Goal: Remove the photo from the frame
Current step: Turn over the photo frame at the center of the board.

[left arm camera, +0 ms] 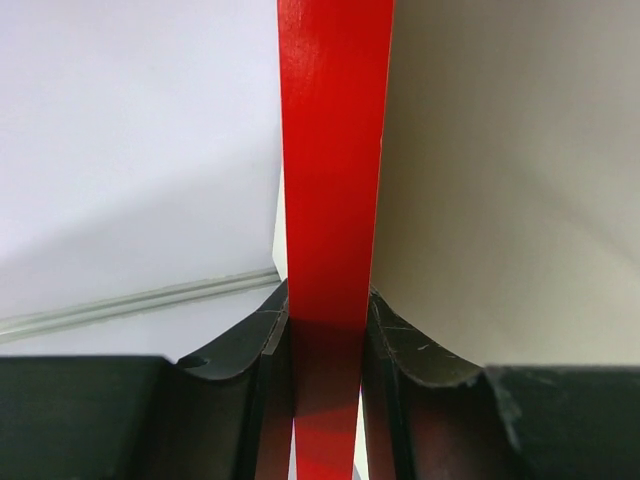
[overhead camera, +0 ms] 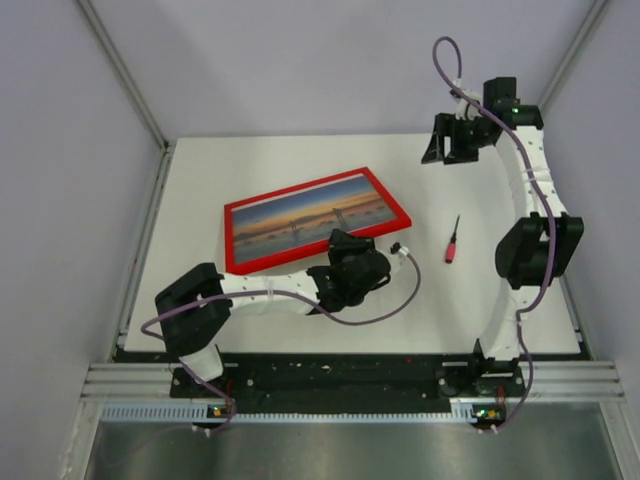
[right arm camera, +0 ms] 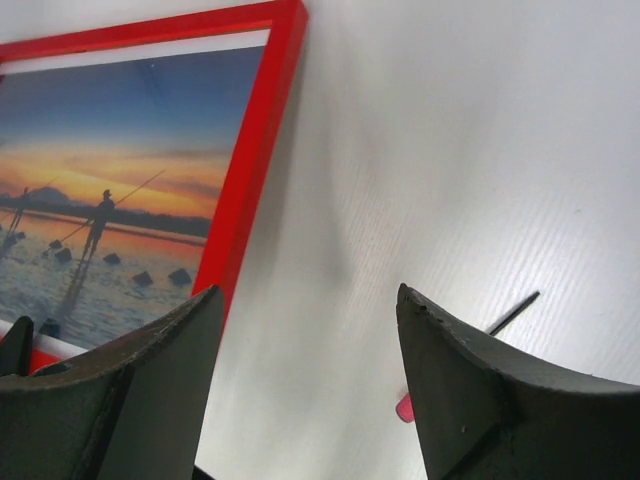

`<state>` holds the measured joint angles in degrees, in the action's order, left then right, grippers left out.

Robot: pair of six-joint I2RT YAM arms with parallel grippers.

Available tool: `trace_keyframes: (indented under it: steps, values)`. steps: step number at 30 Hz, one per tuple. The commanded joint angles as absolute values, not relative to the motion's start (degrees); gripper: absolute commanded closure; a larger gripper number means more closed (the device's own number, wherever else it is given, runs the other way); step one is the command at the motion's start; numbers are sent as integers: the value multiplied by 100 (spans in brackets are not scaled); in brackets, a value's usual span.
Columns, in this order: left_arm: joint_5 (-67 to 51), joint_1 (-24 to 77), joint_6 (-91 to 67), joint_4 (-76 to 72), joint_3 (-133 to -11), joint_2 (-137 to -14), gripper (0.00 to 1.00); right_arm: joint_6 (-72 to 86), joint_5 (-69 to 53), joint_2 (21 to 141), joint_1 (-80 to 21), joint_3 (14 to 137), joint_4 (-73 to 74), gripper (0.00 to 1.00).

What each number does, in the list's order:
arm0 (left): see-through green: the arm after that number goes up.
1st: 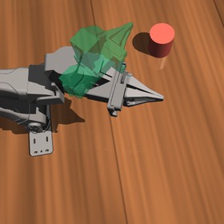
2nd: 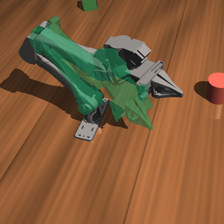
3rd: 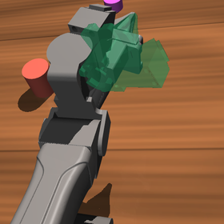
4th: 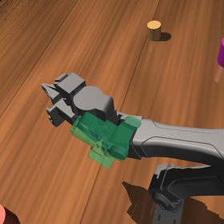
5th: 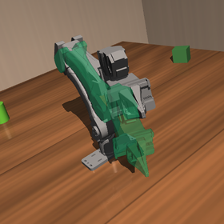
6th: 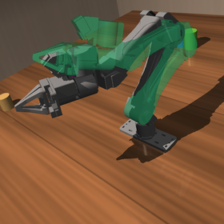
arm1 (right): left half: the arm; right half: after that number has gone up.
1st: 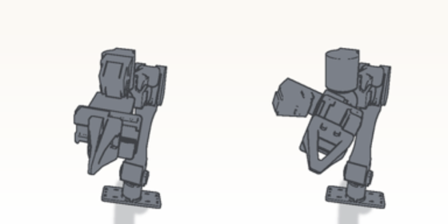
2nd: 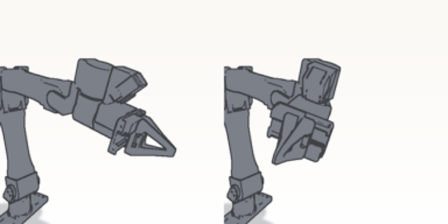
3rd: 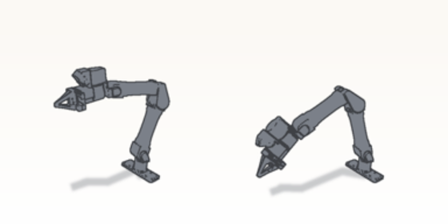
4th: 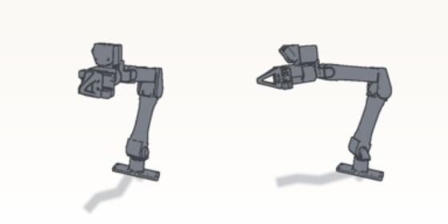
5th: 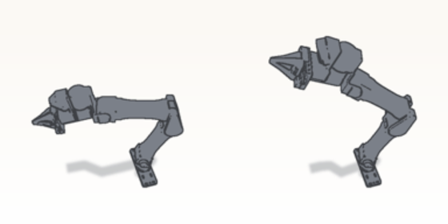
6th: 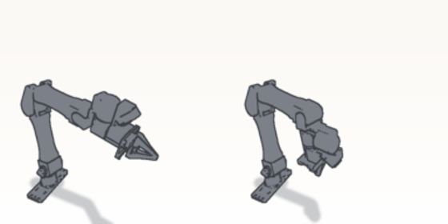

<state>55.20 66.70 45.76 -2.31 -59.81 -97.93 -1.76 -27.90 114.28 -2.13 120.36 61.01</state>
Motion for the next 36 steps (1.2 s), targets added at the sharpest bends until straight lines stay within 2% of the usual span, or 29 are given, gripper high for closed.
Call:
trace_keyframes:
  steps: [1, 11, 21, 36]
  values:
    - [5467, 6539, 4053, -18, -6451, -9308, 100, -114, -3164, 10917, -26, 11770, 5740, 30]
    - [4624, 6170, 2927, 1713, -7382, -9202, 100, -79, -3217, 10512, 202, 11075, 5397, 30]
    - [4430, 5801, 2593, 2188, -8542, -9053, 100, 158, -3384, 10266, 439, 10574, 5010, 30]
    - [4385, 5344, 2057, 2452, -9650, -8956, 100, 387, -3603, 9844, 536, 9827, 4500, 30]
